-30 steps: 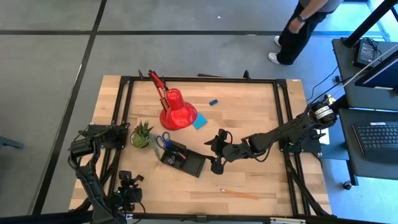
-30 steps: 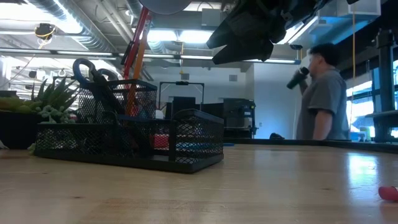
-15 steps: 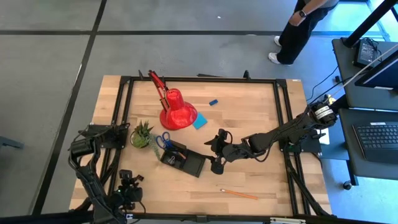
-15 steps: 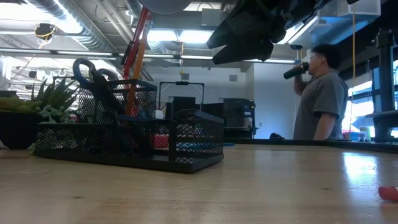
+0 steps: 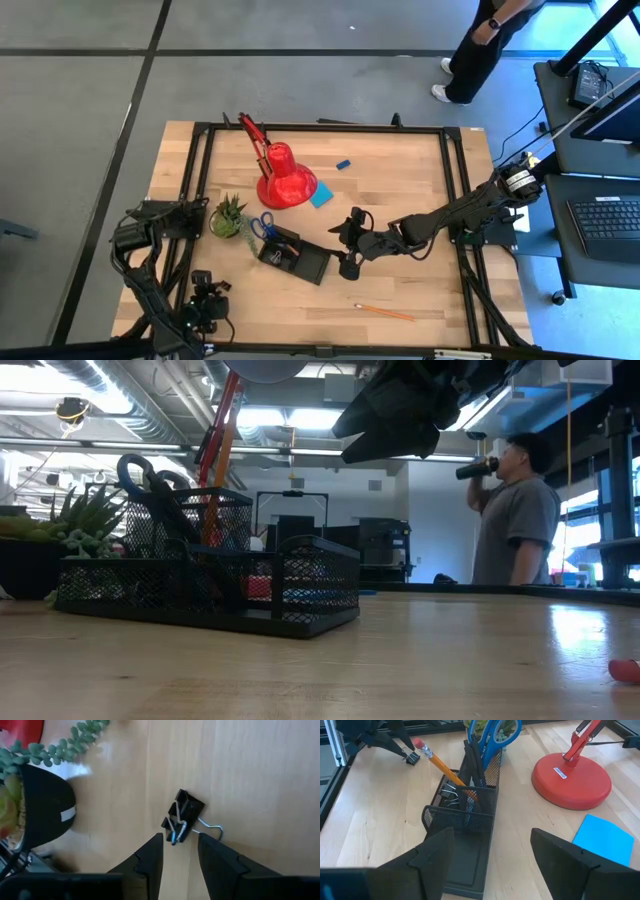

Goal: Pick and place office supplies into organizer
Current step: Put the black binder clip into the desk organizer

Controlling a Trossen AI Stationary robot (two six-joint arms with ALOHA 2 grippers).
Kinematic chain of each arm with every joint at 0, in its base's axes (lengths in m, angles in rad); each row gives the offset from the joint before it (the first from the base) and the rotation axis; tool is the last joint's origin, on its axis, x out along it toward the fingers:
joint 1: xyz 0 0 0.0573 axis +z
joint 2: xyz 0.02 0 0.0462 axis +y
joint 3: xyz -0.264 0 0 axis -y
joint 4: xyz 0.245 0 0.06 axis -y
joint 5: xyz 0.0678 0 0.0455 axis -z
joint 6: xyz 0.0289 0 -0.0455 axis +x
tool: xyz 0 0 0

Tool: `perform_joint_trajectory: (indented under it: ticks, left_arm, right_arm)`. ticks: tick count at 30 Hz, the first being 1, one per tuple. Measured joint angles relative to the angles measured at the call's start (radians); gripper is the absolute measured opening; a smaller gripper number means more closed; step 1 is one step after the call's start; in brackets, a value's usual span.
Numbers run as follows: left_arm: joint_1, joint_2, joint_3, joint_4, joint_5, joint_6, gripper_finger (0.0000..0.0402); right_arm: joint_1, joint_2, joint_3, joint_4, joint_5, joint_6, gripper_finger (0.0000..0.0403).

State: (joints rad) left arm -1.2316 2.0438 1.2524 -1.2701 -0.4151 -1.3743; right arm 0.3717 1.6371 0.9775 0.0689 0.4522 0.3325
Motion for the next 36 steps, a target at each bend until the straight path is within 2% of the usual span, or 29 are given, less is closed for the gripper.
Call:
perform_joint_trajectory:
  ticks: [19,24,30,36]
  left_arm:
    - [0.0,0.0,-0.001,0.007,-0.052,0.026,0.0102]
    - [0.0,0.0,-0.001,0.007,0.008,0.035,0.0091]
    - [0.0,0.0,-0.001,0.007,-0.034,0.038,0.0069]
    - [0.002,0.0,-0.001,0.006,-0.035,0.037,0.0057]
  right_arm:
    - [0.0,0.0,0.0,0.0,0.0,0.0,0.0267]
    - [0.0,0.0,0.0,0.0,0.0,0.0,0.0267]
    - [0.0,0.0,0.0,0.0,0.0,0.0,0.0267]
    - [0.0,0.0,0.0,0.0,0.0,0.0,0.0267]
